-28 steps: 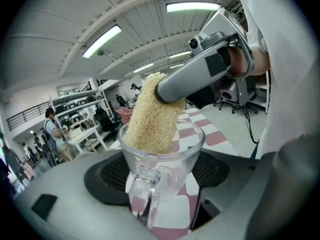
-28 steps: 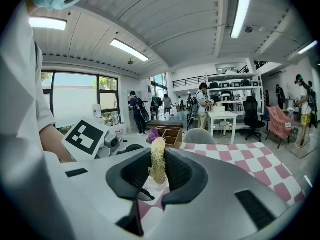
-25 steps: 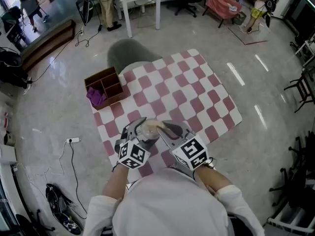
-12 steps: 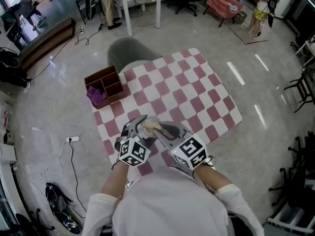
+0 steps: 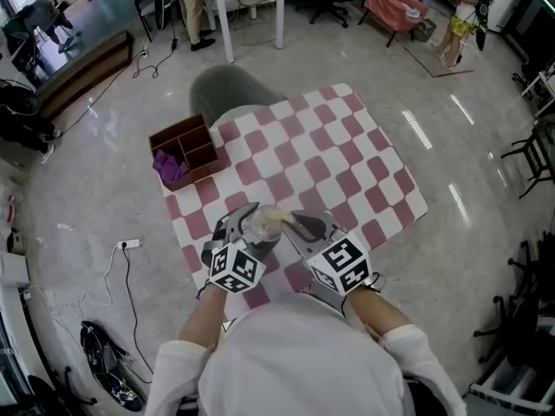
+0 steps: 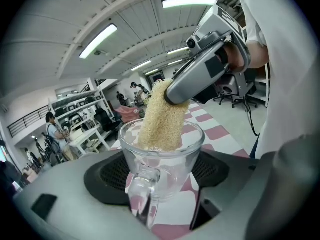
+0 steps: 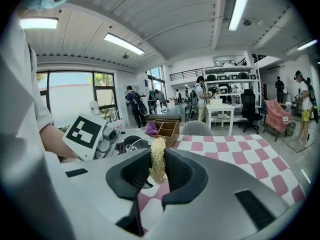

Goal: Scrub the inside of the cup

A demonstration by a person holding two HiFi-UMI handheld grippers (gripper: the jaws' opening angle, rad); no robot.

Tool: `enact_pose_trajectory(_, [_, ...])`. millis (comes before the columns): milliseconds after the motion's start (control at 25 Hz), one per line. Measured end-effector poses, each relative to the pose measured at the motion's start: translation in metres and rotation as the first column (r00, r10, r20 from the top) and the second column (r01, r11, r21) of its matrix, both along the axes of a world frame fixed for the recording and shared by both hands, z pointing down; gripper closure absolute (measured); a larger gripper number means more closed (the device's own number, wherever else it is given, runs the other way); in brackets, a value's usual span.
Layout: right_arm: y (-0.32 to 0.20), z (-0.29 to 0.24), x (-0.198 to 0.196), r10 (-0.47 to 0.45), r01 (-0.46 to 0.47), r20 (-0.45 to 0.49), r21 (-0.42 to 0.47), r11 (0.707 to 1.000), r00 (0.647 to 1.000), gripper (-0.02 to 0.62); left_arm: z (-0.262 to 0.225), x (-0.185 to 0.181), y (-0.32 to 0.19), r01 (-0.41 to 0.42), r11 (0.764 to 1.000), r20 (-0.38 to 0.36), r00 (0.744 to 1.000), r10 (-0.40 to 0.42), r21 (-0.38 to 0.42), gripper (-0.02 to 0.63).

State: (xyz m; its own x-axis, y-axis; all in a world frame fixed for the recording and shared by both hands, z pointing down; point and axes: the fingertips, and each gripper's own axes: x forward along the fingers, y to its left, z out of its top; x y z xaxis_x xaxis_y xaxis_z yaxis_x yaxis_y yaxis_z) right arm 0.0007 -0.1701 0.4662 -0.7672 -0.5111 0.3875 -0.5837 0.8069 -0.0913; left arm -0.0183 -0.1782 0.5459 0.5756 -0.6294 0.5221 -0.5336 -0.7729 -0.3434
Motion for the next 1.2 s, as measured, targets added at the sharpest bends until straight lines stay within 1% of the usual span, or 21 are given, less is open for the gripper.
enact_pose_trajectory(200, [0.016,0.0,-0.015,-0.064,0.064,0.016,-0.029,0.998,0.998,0.508,0.001,0.0,-0.004,0.001,1.0,0.005,1.0,-0.001,-0.002,0.234])
enact_pose_trajectory(320, [0.018,0.0,-0.021,-0.075,0.076,0.019,-0.036,0.996,0.997,0.508,0.002,0.004,0.0,-0.013,1.0,0.006,1.0,0.013,-0.007,0.235])
enact_pose_trajectory(560, [0.003,-0.004,-0.014,-0.039,0.039,0.0,-0.009,0.999,0.999,0.508,0.004,0.005,0.008,-0.018,1.0,-0.006,1.0,0.018,-0.016,0.234])
enact_pose_trajectory(760, [0.001,0.004,0.001,0.021,-0.021,0.003,-0.03,0.999,1.0,0.508,0.001,0.004,0.006,-0.004,1.0,-0.024,1.0,0.004,-0.007,0.234])
enact_pose_trajectory(840, [0.005,0.004,0.004,0.027,-0.026,0.028,-0.047,0.999,0.999,0.508,0.003,0.004,0.004,0.001,1.0,-0.023,1.0,-0.001,-0.009,0.234])
enact_pose_trajectory(1040, [0.014,-0.002,0.003,0.03,-0.015,0.153,-0.101,0.995,0.988,0.508,0.003,0.007,-0.003,0.02,1.0,-0.061,0.998,-0.021,-0.02,0.235])
enact_pose_trajectory(1200, [0.012,-0.006,0.009,0.064,-0.043,0.201,-0.107,0.993,0.977,0.508,0.001,0.012,-0.007,0.026,0.999,-0.088,0.996,-0.027,-0.021,0.234])
